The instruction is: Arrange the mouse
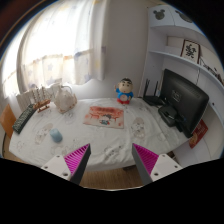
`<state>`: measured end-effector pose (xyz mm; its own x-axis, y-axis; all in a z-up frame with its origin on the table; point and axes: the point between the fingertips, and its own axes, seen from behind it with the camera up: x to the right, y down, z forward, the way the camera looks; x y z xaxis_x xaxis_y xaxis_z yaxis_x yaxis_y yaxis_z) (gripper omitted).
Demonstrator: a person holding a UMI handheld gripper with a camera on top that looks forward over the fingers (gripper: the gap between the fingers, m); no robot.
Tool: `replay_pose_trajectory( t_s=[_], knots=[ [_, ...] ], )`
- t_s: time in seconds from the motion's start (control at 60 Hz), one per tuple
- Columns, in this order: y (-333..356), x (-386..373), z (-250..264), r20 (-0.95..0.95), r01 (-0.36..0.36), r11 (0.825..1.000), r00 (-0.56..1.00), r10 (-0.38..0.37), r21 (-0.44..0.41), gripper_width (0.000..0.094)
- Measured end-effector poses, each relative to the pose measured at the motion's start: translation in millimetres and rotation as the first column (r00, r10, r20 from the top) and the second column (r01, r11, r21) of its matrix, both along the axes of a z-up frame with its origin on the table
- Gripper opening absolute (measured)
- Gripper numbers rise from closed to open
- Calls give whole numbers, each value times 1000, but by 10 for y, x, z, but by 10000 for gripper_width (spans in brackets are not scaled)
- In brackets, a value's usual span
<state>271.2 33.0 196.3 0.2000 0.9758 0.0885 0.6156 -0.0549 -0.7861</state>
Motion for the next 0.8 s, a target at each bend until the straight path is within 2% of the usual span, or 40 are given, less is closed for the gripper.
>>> replay_pose_trajectory(
  t_s=[0.217, 0.367, 0.583, 0.8],
  knots=[
    [-426, -143, -187, 2, -31, 999, 1000, 31, -18, 855],
    [-982, -272, -356, 9, -102, 994, 995, 102, -31, 856],
    [-1932, -455, -657, 7, -204, 978, 979, 205, -53, 855],
    [-2505, -693, -934, -36, -231, 972, 973, 229, -47, 855]
  ],
)
